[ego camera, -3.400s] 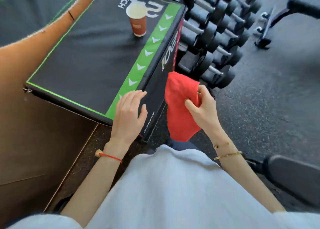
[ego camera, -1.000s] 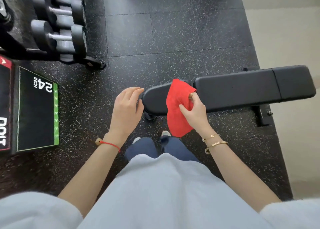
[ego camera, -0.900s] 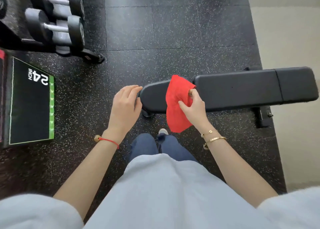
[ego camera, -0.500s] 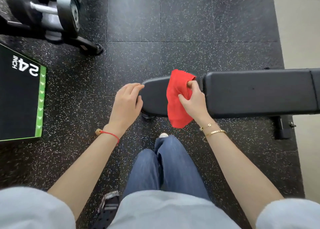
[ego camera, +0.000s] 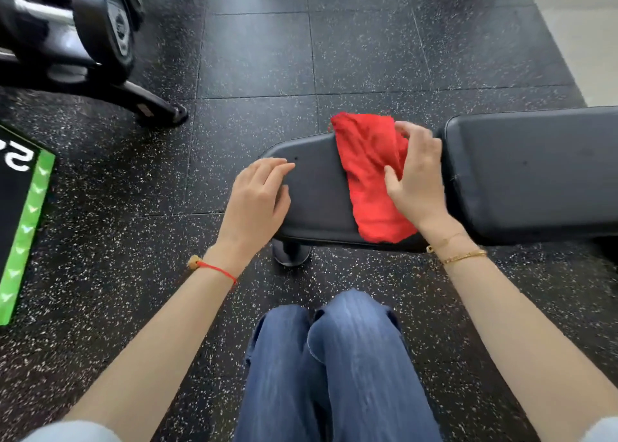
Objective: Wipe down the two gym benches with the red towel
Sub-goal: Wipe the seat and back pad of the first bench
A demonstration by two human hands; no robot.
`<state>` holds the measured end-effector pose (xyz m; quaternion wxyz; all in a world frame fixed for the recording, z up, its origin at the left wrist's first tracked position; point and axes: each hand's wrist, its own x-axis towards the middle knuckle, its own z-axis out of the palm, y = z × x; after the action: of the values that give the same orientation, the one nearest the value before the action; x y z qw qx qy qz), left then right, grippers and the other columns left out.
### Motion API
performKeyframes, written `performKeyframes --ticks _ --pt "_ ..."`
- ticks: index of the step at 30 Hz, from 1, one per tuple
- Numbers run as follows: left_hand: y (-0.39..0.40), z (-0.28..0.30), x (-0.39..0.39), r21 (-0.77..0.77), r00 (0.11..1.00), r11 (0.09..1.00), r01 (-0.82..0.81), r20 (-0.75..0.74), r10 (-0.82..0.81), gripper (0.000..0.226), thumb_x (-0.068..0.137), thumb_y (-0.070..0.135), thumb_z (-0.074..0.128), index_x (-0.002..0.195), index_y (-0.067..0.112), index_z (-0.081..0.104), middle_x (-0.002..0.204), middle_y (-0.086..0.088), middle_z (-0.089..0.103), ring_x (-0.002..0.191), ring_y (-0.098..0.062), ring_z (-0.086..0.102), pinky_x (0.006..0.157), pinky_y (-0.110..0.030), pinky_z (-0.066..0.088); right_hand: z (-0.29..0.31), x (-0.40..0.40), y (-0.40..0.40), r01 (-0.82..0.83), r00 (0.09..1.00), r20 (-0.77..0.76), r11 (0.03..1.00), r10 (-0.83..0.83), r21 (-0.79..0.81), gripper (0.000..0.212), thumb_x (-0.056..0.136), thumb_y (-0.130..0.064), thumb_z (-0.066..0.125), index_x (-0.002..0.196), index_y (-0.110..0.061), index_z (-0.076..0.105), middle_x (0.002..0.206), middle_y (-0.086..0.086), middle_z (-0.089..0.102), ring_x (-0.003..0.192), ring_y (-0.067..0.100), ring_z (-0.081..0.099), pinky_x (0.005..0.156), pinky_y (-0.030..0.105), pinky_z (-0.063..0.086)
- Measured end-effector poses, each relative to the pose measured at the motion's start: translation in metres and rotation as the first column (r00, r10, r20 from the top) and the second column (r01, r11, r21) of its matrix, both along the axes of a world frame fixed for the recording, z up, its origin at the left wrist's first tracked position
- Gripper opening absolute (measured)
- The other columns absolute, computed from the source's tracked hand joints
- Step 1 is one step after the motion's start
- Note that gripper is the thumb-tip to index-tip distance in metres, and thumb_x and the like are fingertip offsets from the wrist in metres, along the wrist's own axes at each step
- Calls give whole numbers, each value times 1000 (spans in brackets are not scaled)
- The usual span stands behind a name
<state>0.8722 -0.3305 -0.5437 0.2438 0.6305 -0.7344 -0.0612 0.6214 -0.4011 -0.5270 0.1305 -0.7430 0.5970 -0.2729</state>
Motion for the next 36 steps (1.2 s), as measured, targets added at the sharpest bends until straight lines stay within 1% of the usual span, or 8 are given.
performKeyframes --ticks 4,7,10,17,24,28,31,36 --pt "-5 -28 0 -72 1000 997 -1 -5 1 32 93 10 55 124 7 62 129 -7 61 125 -27 53 109 -42 39 -18 -5 -11 -83 971 -233 991 56 -105 56 83 -30 58 138 -23 49 150 3 39 140 33 29 116 51 20" --pt "-6 -41 1 -97 1000 995 -15 -23 13 31 94 14 56 123 7 63 128 -7 61 124 -27 53 108 -44 40 -32 12 -18 -188 930 -307 979 203 78 58 94 -44 49 149 -34 35 160 -4 24 149 31 11 119 53 6" --pt "-8 -48 1 -103 1000 994 -20 -22 18 30 94 17 56 121 7 64 127 -7 62 123 -28 53 107 -45 41 -48 27 -20 -137 894 -403 977 193 164 58 100 -47 37 154 -40 16 164 -9 8 151 26 2 120 53 -1" --pt "-7 -55 2 -136 999 990 -30 -44 24 30 93 17 57 121 9 64 128 -5 61 123 -27 53 109 -45 39 -55 10 26 -162 915 -356 981 191 109 54 102 -42 33 152 -45 16 163 -11 11 151 19 8 122 47 -1" --pt "-5 -60 1 -134 994 989 -58 -96 45 29 94 18 57 121 10 64 130 -4 60 126 -26 51 112 -41 34 -48 21 -26 44 928 -372 982 29 185 52 104 -40 29 154 -41 15 164 -6 5 152 22 2 121 50 -5" --pt "-6 -64 0 -143 994 988 -48 -107 33 29 95 16 56 122 9 64 130 -6 60 125 -28 51 111 -44 35 -52 66 -14 -134 906 -385 982 175 133 53 103 -40 30 154 -41 15 164 -8 8 152 21 5 121 47 -5" --pt "-6 -65 1 -154 993 987 -46 -111 29 30 95 16 56 122 9 64 130 -5 60 125 -27 52 112 -42 35 -56 55 17 -223 895 -374 970 242 93 53 101 -43 31 152 -43 19 163 -11 13 151 19 8 122 45 -4" --pt "-5 -65 1 -152 992 987 -48 -119 30 29 96 16 55 123 10 63 131 -5 59 127 -26 50 113 -40 33 -59 -9 11 -53 934 -346 992 91 118 52 100 -44 31 151 -46 19 163 -10 13 151 20 9 121 45 0"
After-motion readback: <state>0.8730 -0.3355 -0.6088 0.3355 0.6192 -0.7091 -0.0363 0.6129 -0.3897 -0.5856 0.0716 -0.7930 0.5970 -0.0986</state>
